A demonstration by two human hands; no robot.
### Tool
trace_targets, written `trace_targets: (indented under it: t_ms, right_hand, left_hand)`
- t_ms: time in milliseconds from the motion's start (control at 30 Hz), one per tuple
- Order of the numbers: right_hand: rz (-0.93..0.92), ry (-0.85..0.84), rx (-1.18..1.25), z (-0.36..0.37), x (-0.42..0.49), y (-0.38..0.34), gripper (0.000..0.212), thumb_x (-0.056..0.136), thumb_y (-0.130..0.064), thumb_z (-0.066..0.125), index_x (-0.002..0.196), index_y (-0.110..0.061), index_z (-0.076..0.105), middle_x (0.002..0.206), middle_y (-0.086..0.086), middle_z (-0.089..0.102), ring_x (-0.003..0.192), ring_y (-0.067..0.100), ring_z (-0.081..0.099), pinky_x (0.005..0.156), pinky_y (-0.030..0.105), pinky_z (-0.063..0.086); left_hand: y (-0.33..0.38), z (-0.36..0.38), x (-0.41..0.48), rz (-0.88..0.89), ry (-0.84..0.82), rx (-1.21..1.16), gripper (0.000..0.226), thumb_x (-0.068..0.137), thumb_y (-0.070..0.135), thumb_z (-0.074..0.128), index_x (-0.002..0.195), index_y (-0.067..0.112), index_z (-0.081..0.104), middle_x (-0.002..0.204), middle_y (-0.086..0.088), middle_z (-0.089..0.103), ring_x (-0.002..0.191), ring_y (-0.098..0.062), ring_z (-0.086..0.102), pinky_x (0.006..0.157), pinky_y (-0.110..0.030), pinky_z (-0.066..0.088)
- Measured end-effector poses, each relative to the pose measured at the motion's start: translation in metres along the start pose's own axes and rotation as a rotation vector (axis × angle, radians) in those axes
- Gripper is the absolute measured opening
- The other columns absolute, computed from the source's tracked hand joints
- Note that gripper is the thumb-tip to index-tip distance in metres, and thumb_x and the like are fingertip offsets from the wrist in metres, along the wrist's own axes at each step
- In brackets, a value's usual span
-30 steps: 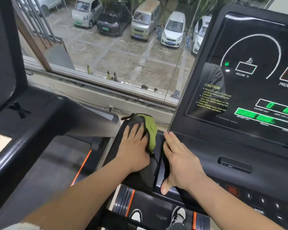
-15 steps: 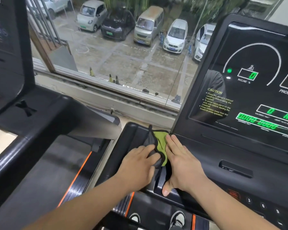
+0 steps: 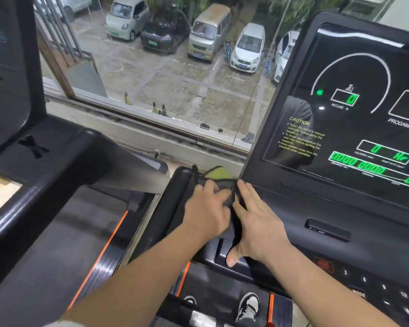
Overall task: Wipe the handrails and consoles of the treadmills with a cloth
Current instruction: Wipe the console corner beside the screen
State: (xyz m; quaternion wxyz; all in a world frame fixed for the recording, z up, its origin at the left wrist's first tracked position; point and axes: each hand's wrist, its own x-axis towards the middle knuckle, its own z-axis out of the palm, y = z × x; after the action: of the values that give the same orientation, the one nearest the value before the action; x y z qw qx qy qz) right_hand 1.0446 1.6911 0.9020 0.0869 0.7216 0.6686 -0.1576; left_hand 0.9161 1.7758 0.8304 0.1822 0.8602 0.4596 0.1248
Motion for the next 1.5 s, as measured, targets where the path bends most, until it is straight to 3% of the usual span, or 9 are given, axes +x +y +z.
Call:
trace_targets:
  t_ms: [133, 300, 433, 533, 667, 733, 1067, 1300, 1500]
  right_hand:
    - [0.009, -0.022, -0.079, -0.007, -0.001, -0.010, 0.157, 0.044, -0.072, 0.089, 0.163, -0.009, 0.008, 0.165, 0.005, -0.033, 0.153, 0.021, -0.030, 0.129, 0.040, 0.006]
    - [-0.118, -0.059, -0.096, -0.018, 0.006, -0.027, 0.148, 0.050, -0.070, 0.090, 0.161, -0.007, 0.015, 0.170, 0.005, -0.011, 0.157, 0.022, -0.017, 0.126, 0.033, 0.015]
    - [-0.158, -0.083, -0.019, -0.027, 0.024, -0.038, 0.144, 0.057, -0.062, 0.091, 0.164, -0.014, 0.007, 0.170, -0.003, -0.006, 0.157, 0.015, -0.006, 0.119, 0.036, 0.033]
    - [-0.103, -0.152, -0.005, -0.027, 0.046, -0.044, 0.151, 0.056, -0.057, 0.094, 0.164, -0.012, -0.001, 0.170, -0.001, -0.011, 0.157, 0.016, -0.008, 0.121, 0.041, 0.032]
    - [-0.033, -0.227, -0.050, -0.022, 0.064, -0.049, 0.161, 0.047, -0.059, 0.097, 0.163, -0.010, -0.003, 0.169, 0.005, -0.009, 0.158, 0.021, -0.002, 0.119, 0.043, 0.035]
    - [-0.036, -0.243, -0.088, -0.018, 0.067, -0.052, 0.163, 0.045, -0.060, 0.097, 0.162, -0.008, -0.004, 0.170, 0.007, -0.014, 0.158, 0.021, -0.006, 0.120, 0.041, 0.034]
    - [-0.014, -0.223, -0.095, -0.011, 0.072, -0.050, 0.164, 0.048, -0.058, 0.097, 0.163, -0.012, -0.011, 0.170, 0.002, -0.021, 0.157, 0.018, -0.016, 0.123, 0.038, 0.027]
    - [-0.014, -0.220, -0.038, -0.009, 0.072, -0.046, 0.165, 0.048, -0.056, 0.098, 0.163, -0.014, -0.012, 0.169, 0.001, -0.024, 0.157, 0.017, -0.017, 0.125, 0.035, 0.022]
    - [-0.011, -0.217, -0.040, -0.012, 0.071, -0.049, 0.164, 0.047, -0.055, 0.098, 0.163, -0.014, -0.010, 0.169, 0.001, -0.022, 0.157, 0.017, -0.015, 0.122, 0.036, 0.028]
  left_hand:
    - [0.007, -0.017, -0.052, -0.037, -0.219, 0.140, 0.039, 0.093, 0.041, 0.047, 0.129, 0.031, 0.054, 0.125, -0.004, 0.052, 0.101, -0.029, 0.061, 0.076, -0.036, 0.051]
    - [-0.032, -0.072, -0.080, -0.155, -0.279, 0.250, 0.032, 0.087, 0.045, 0.051, 0.114, 0.031, 0.060, 0.109, 0.001, 0.054, 0.101, -0.029, 0.064, 0.076, -0.035, 0.048]
    - [-0.067, -0.114, -0.080, -0.390, 0.072, 0.091, 0.033, 0.084, 0.047, 0.045, 0.105, 0.028, 0.062, 0.096, 0.002, 0.055, 0.092, -0.031, 0.065, 0.075, -0.039, 0.055]
    - [-0.071, -0.107, -0.084, -0.385, 0.298, 0.011, 0.024, 0.088, 0.045, 0.044, 0.091, 0.024, 0.056, 0.089, 0.003, 0.055, 0.087, -0.027, 0.061, 0.070, -0.043, 0.055]
    - [-0.065, -0.040, -0.103, -0.288, -0.033, 0.139, 0.058, 0.093, 0.055, 0.032, 0.136, 0.023, 0.054, 0.119, -0.007, 0.059, 0.115, -0.031, 0.057, 0.086, -0.043, 0.055]
    - [-0.069, -0.026, -0.101, -0.317, -0.037, 0.127, 0.062, 0.095, 0.055, 0.033, 0.145, 0.020, 0.045, 0.124, -0.009, 0.054, 0.114, -0.031, 0.057, 0.082, -0.041, 0.054]
    - [-0.080, -0.029, 0.033, -0.374, -0.134, -0.003, 0.062, 0.105, 0.052, 0.036, 0.154, 0.015, 0.024, 0.145, -0.023, 0.042, 0.121, -0.044, 0.055, 0.094, -0.050, 0.048]
    - [-0.076, -0.033, -0.076, -0.368, -0.097, 0.015, 0.092, 0.084, 0.087, 0.039, 0.151, 0.025, 0.028, 0.142, -0.007, 0.041, 0.123, -0.030, 0.054, 0.090, -0.041, 0.050]
    - [-0.088, -0.030, -0.064, -0.437, -0.135, 0.061, 0.085, 0.092, 0.078, 0.037, 0.152, 0.019, 0.027, 0.135, -0.011, 0.052, 0.113, -0.036, 0.062, 0.085, -0.042, 0.051]
